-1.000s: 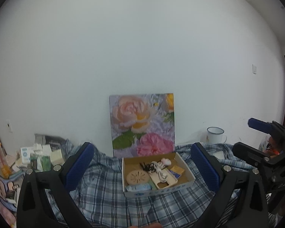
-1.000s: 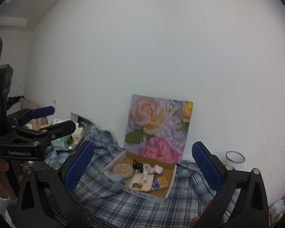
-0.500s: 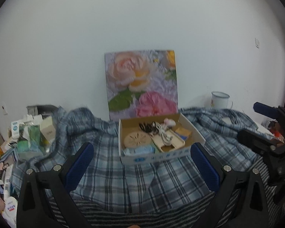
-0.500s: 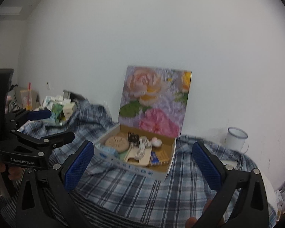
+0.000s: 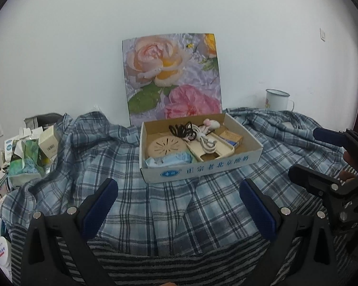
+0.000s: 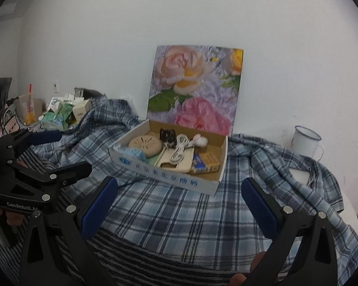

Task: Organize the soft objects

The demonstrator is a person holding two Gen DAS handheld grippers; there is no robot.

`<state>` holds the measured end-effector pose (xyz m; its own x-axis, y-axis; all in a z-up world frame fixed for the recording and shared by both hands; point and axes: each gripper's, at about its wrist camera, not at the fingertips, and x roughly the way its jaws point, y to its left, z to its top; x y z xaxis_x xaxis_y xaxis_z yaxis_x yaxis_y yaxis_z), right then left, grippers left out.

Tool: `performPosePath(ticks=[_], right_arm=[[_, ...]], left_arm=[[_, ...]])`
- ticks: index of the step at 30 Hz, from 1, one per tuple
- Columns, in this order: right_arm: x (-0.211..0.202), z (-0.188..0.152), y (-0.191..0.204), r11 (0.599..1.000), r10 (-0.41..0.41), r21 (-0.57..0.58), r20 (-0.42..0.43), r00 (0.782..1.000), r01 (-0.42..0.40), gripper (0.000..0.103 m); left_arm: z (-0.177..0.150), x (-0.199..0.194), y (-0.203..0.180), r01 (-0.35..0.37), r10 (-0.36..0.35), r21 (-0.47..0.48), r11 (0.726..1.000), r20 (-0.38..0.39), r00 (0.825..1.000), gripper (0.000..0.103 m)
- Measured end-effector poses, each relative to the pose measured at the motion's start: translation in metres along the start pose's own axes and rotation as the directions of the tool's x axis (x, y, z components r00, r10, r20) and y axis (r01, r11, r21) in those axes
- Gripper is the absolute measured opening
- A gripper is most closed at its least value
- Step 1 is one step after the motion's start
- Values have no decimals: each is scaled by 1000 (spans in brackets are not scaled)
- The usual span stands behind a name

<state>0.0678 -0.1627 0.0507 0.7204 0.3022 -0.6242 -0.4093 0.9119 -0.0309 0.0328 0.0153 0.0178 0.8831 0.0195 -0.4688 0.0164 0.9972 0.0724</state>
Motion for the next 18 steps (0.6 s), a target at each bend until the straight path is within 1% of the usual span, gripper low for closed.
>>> performPosePath(ticks=[2, 4, 7, 11, 18], right_arm=[[5, -3, -1, 1000, 18, 4, -17, 1000, -18, 103], [9, -6, -2, 999, 30, 14, -29, 999, -30, 103], [16, -11, -5, 999, 22, 33, -54, 998, -20, 103], [20, -13, -7, 999, 25, 42, -72, 997, -22, 103], [27, -14, -5, 999, 29, 38, -107, 994, -25, 103]], left_arm=[[-4, 4, 0, -23, 23, 5, 1000, -10, 1000, 103], [-7, 8, -1, -13, 13, 6, 1000, -24, 1000, 103], [-11, 12, 3, -31, 31, -13, 999, -39, 999, 103], [-13, 12, 10, -30, 28, -45, 999, -43, 999, 103], [-15, 15, 8, -34, 32, -34, 999, -60, 998, 103]])
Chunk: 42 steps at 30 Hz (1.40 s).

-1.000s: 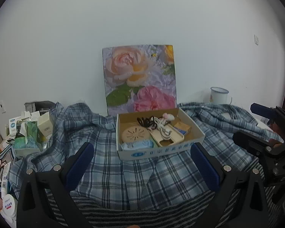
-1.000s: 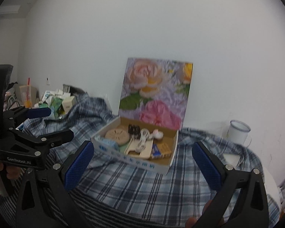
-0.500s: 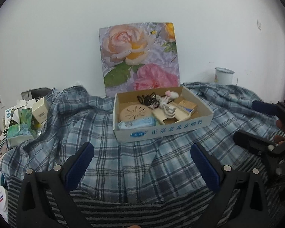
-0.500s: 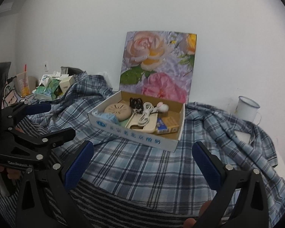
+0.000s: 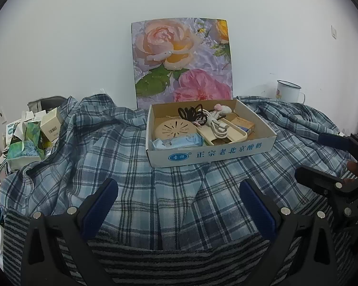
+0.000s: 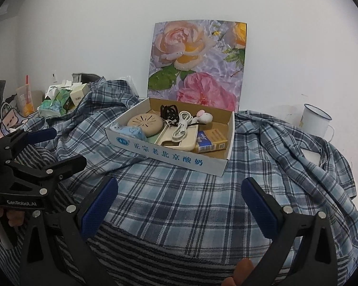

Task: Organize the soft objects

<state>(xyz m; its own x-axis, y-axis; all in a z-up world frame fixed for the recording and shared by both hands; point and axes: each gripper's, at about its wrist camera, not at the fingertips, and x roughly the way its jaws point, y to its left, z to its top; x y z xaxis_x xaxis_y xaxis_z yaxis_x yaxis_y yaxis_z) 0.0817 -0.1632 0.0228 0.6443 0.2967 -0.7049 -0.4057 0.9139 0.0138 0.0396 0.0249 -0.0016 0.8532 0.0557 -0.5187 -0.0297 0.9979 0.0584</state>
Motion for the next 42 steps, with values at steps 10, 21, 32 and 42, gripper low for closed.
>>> performPosePath(ticks=[10, 21, 32, 42], right_arm=[[1, -1, 1, 1000, -2, 1, -10, 1000, 2, 103], [4, -1, 5, 1000, -6, -17, -26, 1000, 6, 103], [6, -1, 7, 1000, -9, -24, -33, 999, 9, 103], [6, -1, 7, 1000, -8, -25, -35, 999, 8, 103]], left_arm=[[-1, -1, -2, -1, 1, 21, 1000, 18, 1000, 103], [-1, -1, -2, 7, -7, 20, 1000, 14, 1000, 103], [-1, -1, -2, 4, -4, 21, 1000, 14, 1000, 103], [-2, -1, -2, 4, -4, 21, 1000, 15, 1000, 103]])
